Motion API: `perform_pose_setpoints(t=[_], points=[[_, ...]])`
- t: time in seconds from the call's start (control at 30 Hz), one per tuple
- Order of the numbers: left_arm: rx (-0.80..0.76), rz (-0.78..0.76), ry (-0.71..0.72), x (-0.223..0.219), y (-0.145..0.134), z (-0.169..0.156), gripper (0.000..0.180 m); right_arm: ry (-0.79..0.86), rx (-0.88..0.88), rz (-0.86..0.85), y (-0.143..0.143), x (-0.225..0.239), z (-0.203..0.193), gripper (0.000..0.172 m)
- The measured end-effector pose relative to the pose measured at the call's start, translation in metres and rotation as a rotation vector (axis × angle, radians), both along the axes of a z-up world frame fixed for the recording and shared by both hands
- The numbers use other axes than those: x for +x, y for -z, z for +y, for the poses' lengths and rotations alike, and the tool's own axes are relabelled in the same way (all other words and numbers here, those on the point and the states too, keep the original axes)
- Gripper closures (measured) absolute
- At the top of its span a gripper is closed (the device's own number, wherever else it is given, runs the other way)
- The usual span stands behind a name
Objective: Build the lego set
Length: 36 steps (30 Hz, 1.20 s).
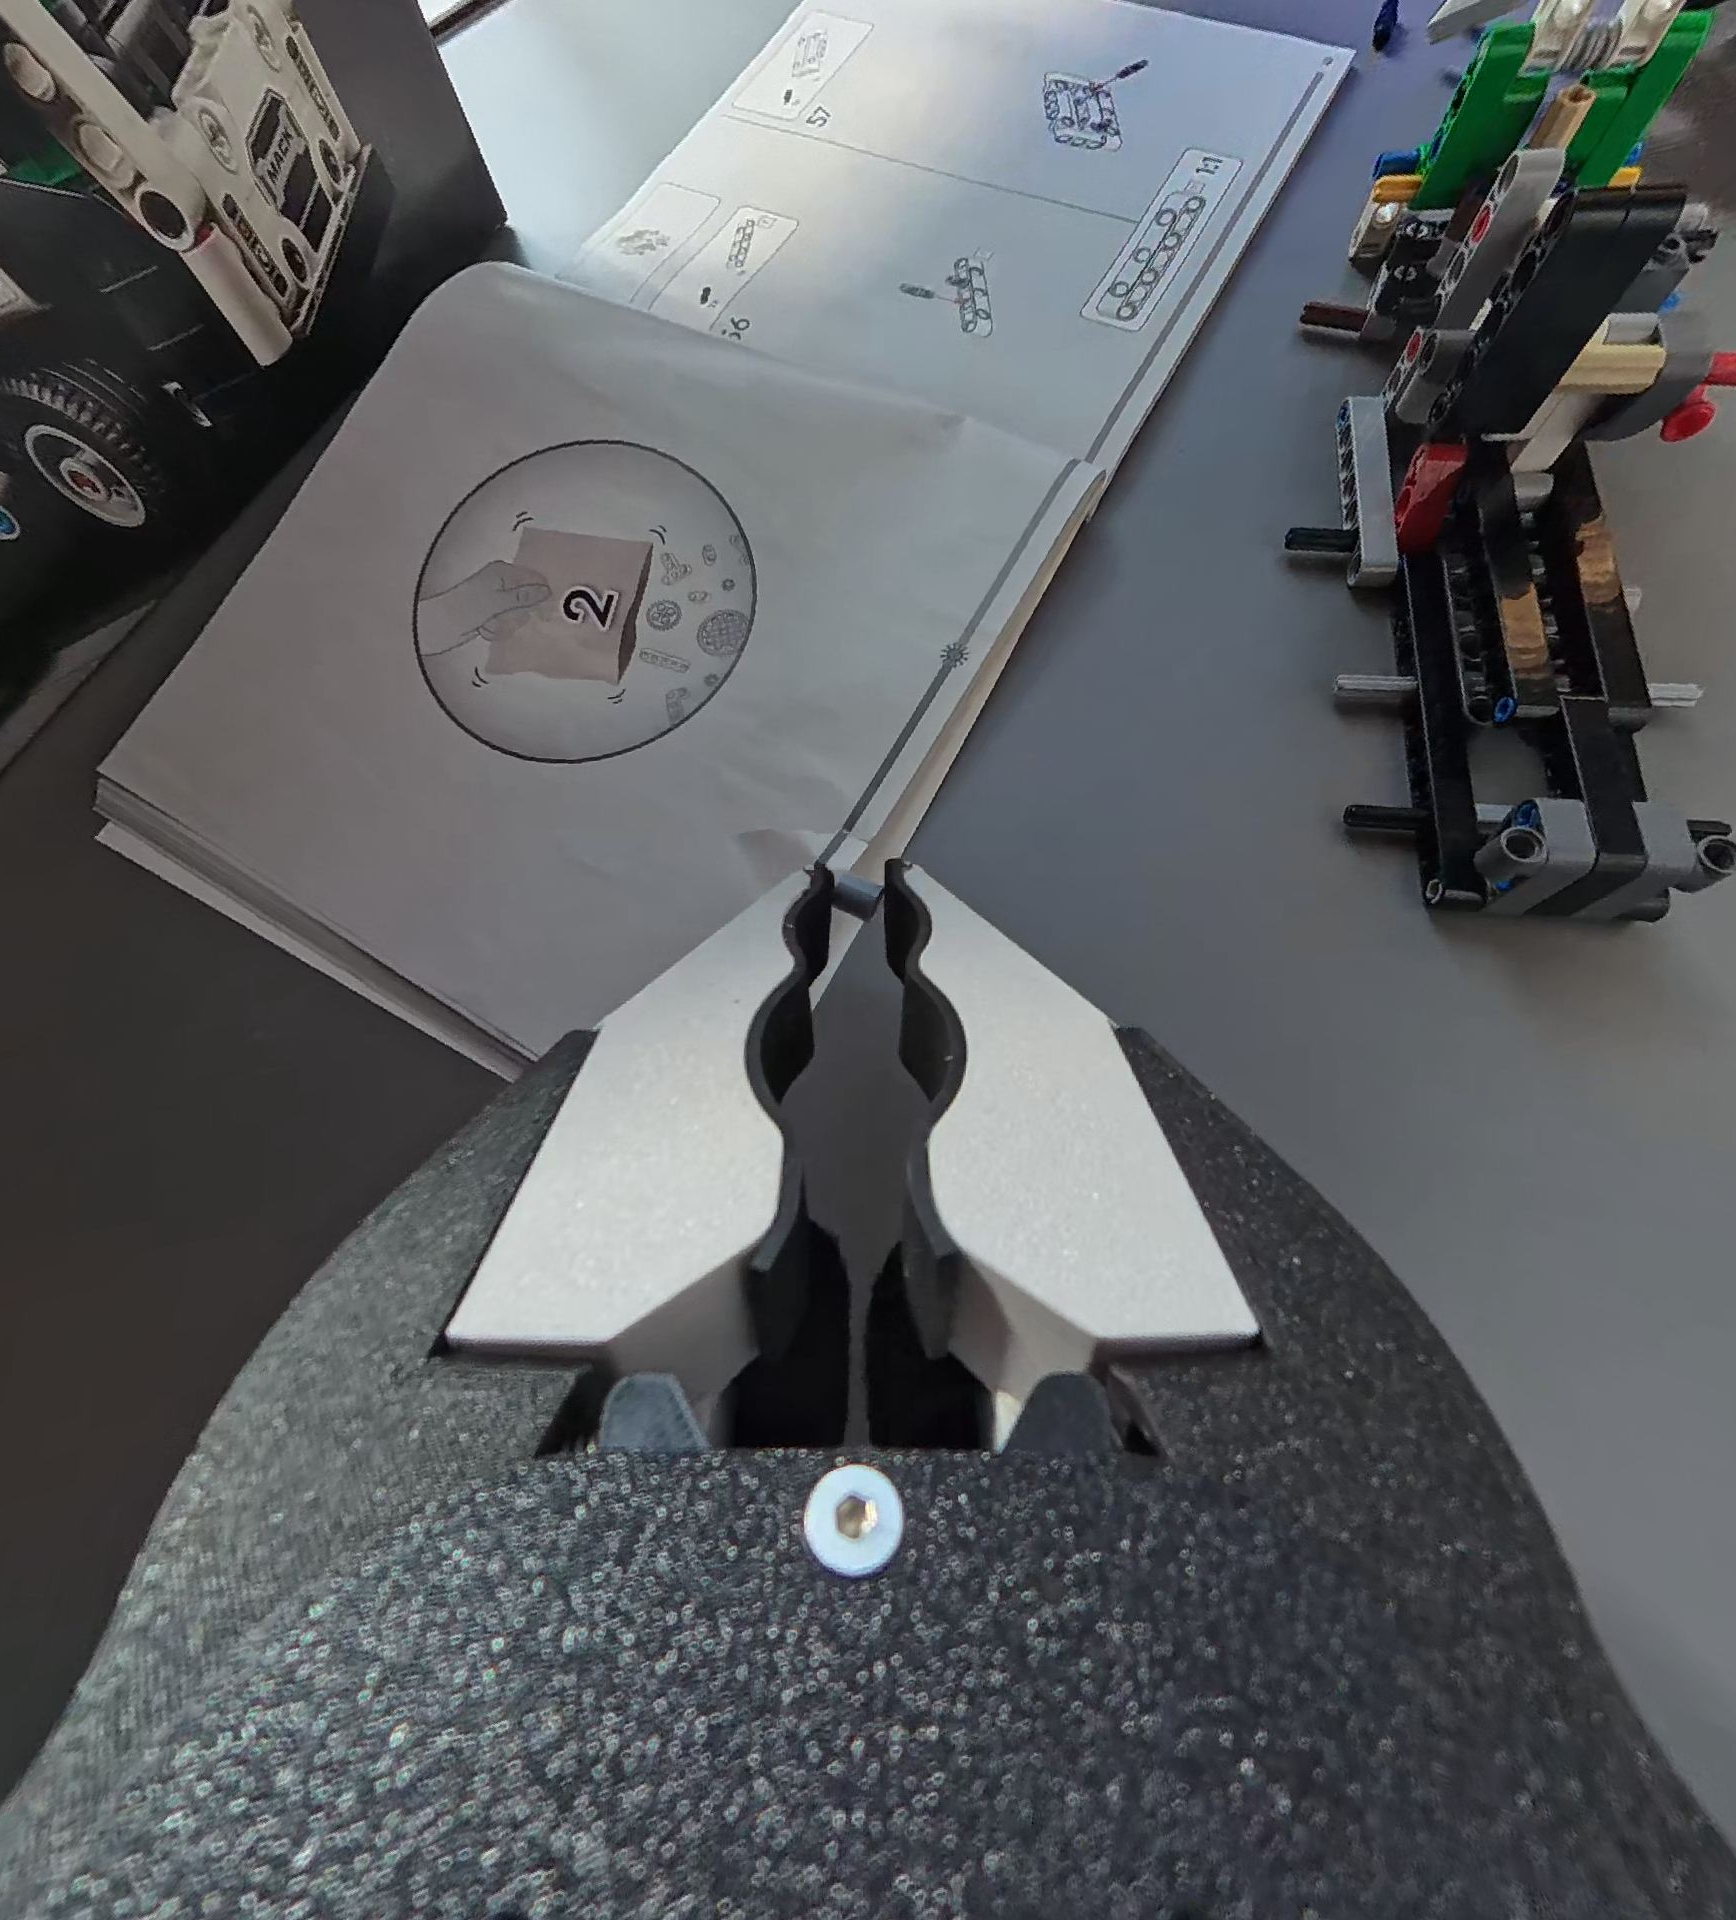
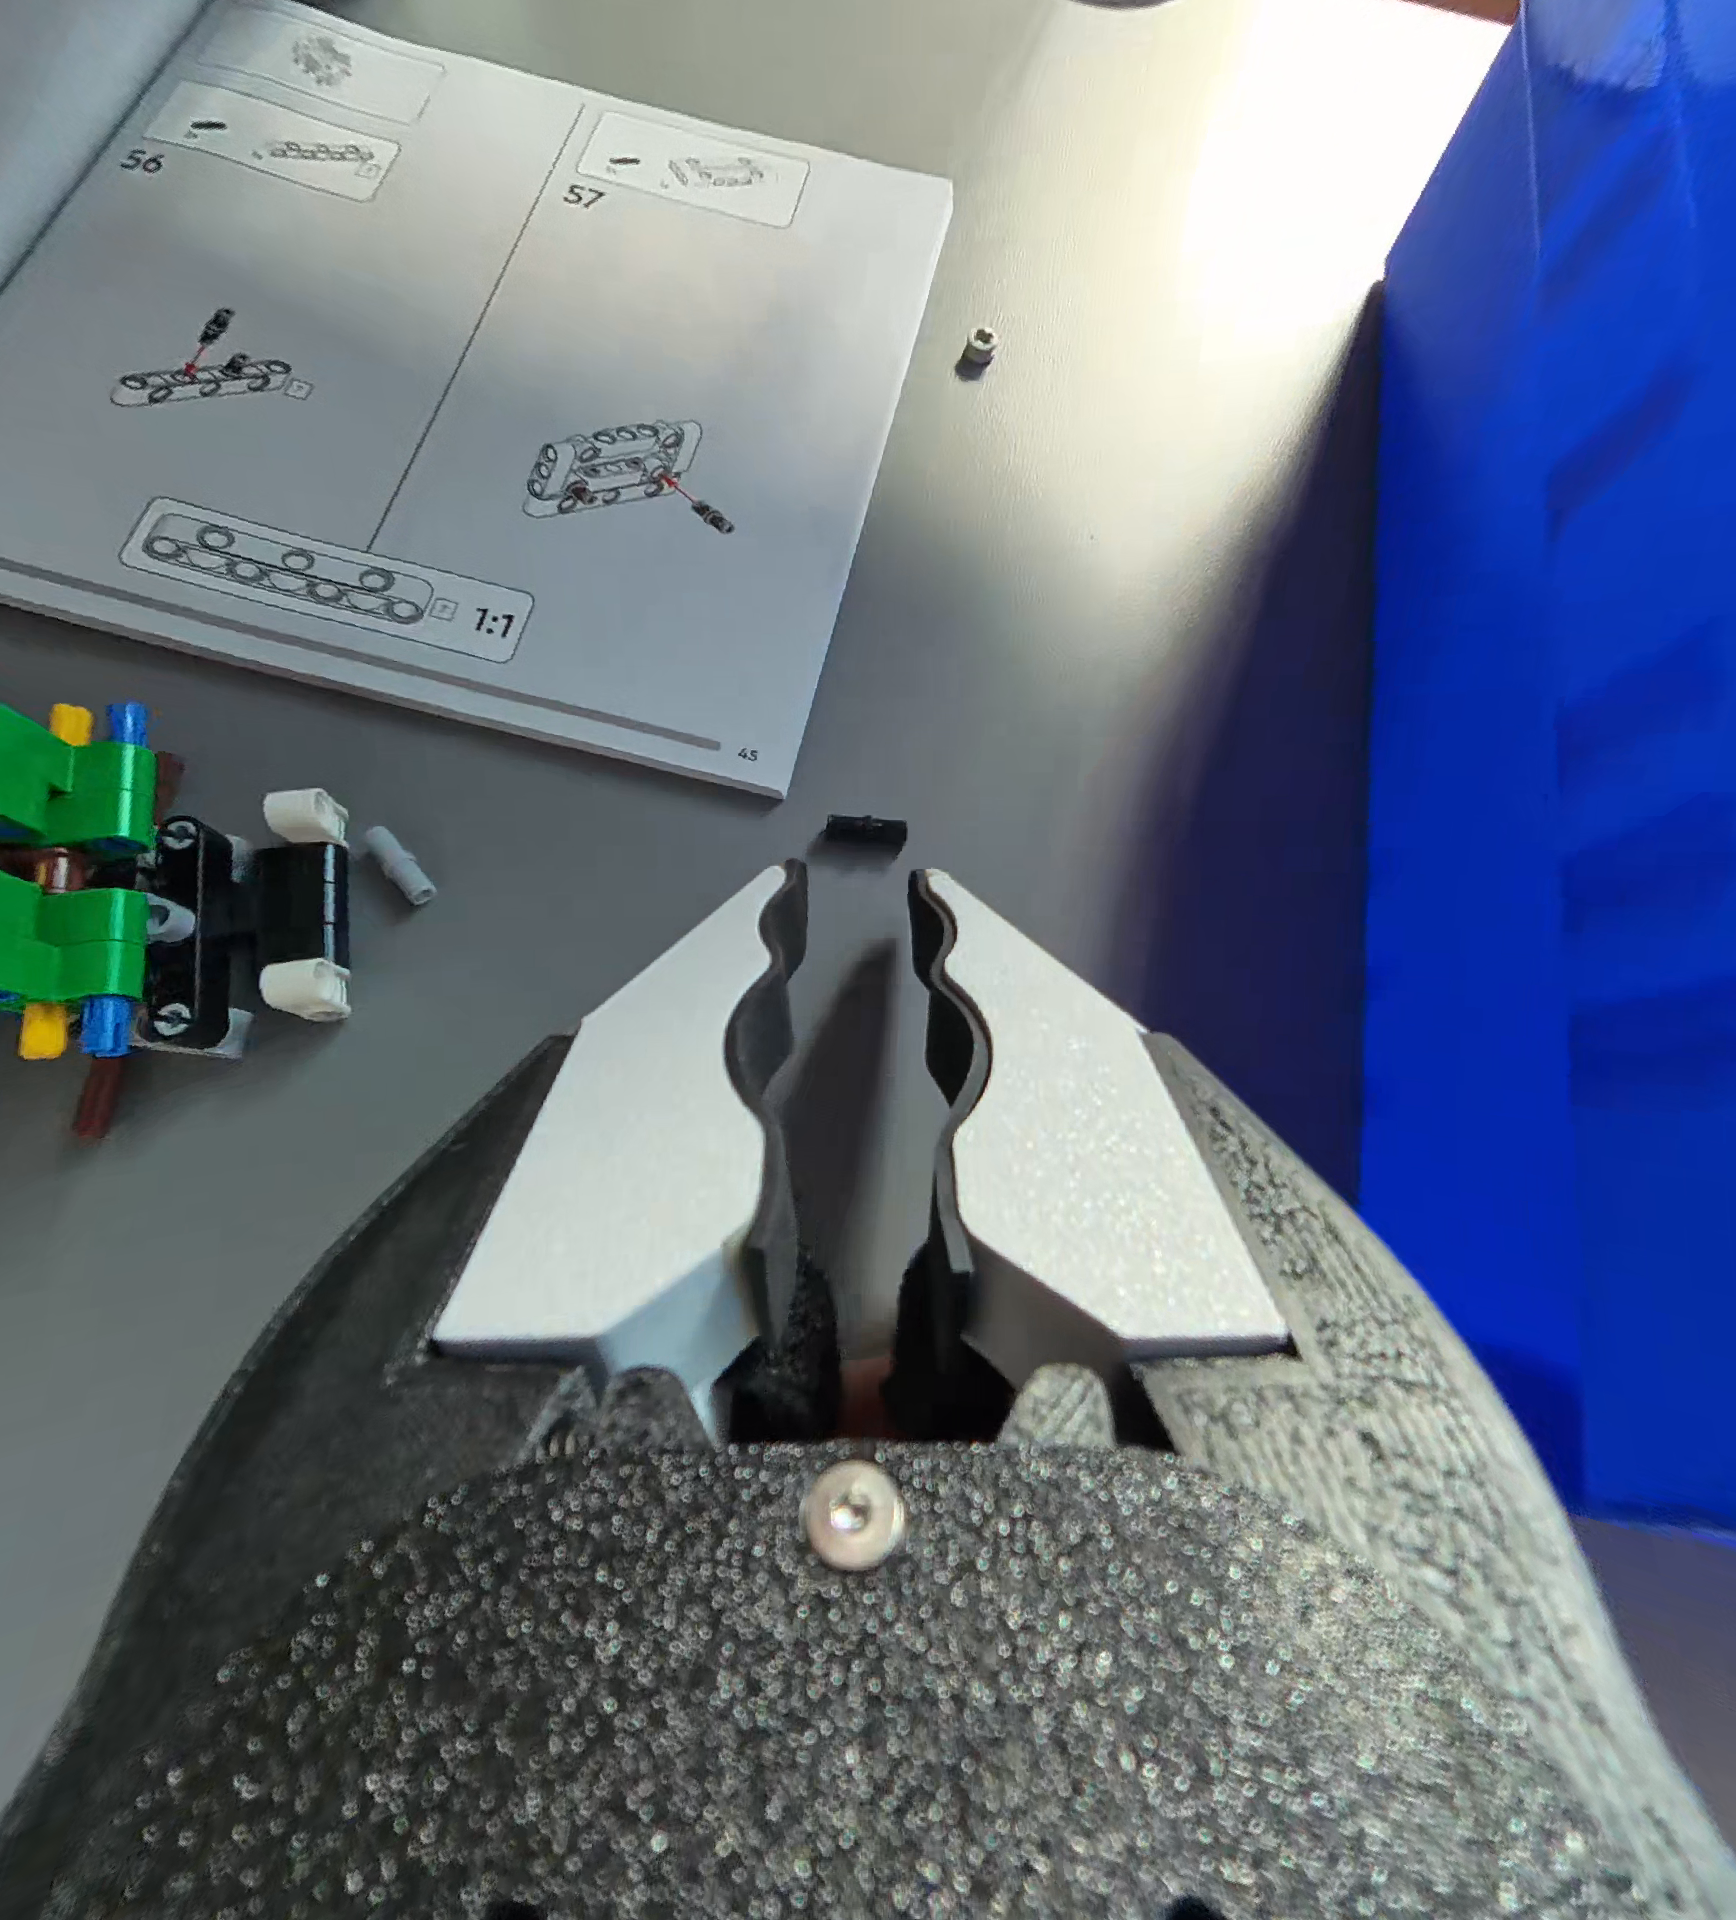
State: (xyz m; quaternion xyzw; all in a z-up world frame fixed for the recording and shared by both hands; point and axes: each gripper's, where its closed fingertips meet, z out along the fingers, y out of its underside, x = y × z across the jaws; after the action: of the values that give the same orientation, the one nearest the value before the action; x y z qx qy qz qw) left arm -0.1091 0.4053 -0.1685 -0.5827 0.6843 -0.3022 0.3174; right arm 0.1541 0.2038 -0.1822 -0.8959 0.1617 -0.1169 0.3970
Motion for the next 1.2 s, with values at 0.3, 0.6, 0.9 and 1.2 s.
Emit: perform_pose_setpoints(t=[0.3, 0.6, 0.9, 1.2], points=[[-0.017, -0.016, -0.007, -0.001, -0.005, 0.002, 0.172, -0.002, -0.016, 0.001, 0.005, 0.007, 0.011, 0.161], [-0.018, -0.017, 0.002, -0.001, -0.005, 0.000, 0.172, 0.088, -0.094, -0.080, 0.004, 0.048, 0.029, 0.169], [-0.020, -0.030, -0.001, -0.001, -0.009, 0.000, 0.172, 0.010, -0.132, -0.107, 0.005, 0.078, 0.086, 0.170], [-0.027, -0.019, 0.006, 0.000, -0.005, -0.002, 0.172, -0.004, -0.112, -0.110, 0.002, 0.083, 0.098, 0.158]])
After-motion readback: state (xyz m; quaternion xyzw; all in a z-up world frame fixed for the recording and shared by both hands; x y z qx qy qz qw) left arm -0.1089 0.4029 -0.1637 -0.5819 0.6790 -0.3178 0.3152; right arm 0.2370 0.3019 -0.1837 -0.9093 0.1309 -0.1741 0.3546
